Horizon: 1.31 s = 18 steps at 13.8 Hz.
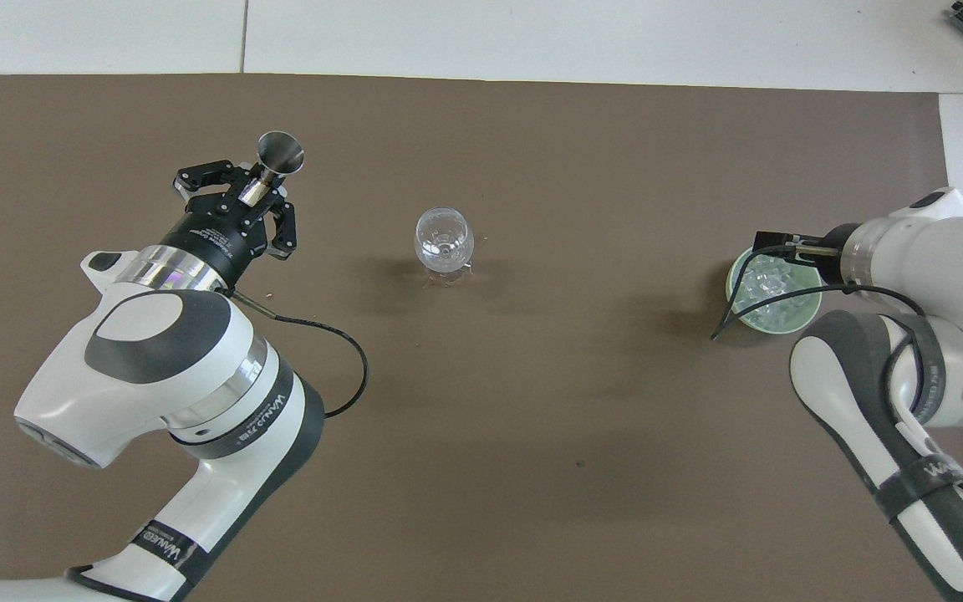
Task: Pour wine and add ice with both arms
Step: 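Carry the jigger back with the left gripper while the right gripper lifts the cup, then lower the jigger with the left gripper while the right gripper carries the cup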
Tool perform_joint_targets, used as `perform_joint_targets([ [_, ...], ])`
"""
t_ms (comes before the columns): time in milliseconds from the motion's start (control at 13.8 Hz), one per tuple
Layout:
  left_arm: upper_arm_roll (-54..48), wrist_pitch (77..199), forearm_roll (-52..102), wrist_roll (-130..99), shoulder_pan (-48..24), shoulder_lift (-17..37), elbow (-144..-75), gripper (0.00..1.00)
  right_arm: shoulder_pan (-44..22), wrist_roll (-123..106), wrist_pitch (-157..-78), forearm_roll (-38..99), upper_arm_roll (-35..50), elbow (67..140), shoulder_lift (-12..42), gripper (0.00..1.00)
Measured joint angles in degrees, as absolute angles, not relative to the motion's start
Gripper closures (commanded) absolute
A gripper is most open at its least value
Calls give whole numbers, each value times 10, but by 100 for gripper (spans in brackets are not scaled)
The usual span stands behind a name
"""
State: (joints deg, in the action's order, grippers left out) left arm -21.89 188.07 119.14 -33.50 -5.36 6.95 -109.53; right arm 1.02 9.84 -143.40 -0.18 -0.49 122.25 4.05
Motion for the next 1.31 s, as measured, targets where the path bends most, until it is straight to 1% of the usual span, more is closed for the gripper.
perform_joint_targets([
  [290, -216, 1798, 1191, -335, -13, 30, -1152, 100, 10, 98, -1507, -2, -5, 1239, 74, 0],
  [508, -216, 1753, 1191, -335, 5, 9, -1197, 100, 12, 98, -1512, -2, -5, 1249, 87, 0],
  [798, -213, 1712, 1191, -335, 8, -4, -1236, 100, 14, 93, -1515, -2, -6, 1277, 87, 8],
  [871, -208, 1695, 1187, -335, 8, -9, -1247, 100, 14, 88, -1516, -2, -6, 1282, 87, 8],
  [944, -204, 1680, 1180, -335, 11, -13, -1257, 100, 14, 83, -1517, -2, -6, 1285, 86, 10],
  [1016, -199, 1662, 1171, -335, 15, -16, -1267, 100, 16, 81, -1517, -2, -6, 1287, 85, 16],
  [1306, -194, 1576, 1127, -335, 55, -20, -1308, 100, 37, 63, -1517, -2, -6, 1292, 80, 16],
])
